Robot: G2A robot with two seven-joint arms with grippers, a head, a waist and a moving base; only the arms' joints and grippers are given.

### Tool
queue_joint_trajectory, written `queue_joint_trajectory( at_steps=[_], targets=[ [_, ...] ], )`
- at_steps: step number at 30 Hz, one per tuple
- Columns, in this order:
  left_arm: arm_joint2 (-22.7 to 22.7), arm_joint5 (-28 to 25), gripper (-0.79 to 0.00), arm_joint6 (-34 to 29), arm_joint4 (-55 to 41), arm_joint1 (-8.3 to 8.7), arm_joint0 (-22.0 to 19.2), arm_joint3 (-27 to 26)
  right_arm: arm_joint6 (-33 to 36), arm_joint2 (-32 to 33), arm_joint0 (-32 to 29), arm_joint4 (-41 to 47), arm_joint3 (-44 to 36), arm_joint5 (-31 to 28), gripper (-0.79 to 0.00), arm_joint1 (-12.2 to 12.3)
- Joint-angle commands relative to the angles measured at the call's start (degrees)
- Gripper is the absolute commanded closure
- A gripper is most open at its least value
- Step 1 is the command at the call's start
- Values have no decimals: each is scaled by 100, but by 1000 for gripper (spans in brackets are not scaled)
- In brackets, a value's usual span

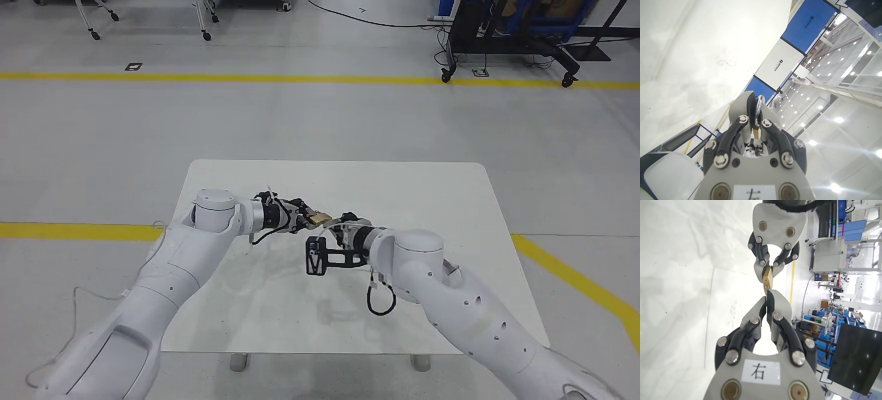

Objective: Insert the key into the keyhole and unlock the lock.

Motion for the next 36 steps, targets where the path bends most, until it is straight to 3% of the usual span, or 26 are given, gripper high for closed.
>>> queue_joint_trajectory(
  at_steps=[1, 13, 22, 36],
  targets=[
    [-7, -2, 0, 5, 23, -5, 10, -14, 42, -20, 26, -34, 11, -5, 0, -14],
    [-92, 141, 0, -120, -3, -27, 39, -5, 50, -189, 92, -339, 12, -35, 0, -81],
    [-157, 336, 0, -257, -137, -57, 1, 132, -408, -241, -22, -919, -16, 43, 0, -58],
    [-159, 437, 0, -564, -181, -101, -19, 211, -1208, 226, -356, -1130, -33, 79, 0, 58]
  ],
)
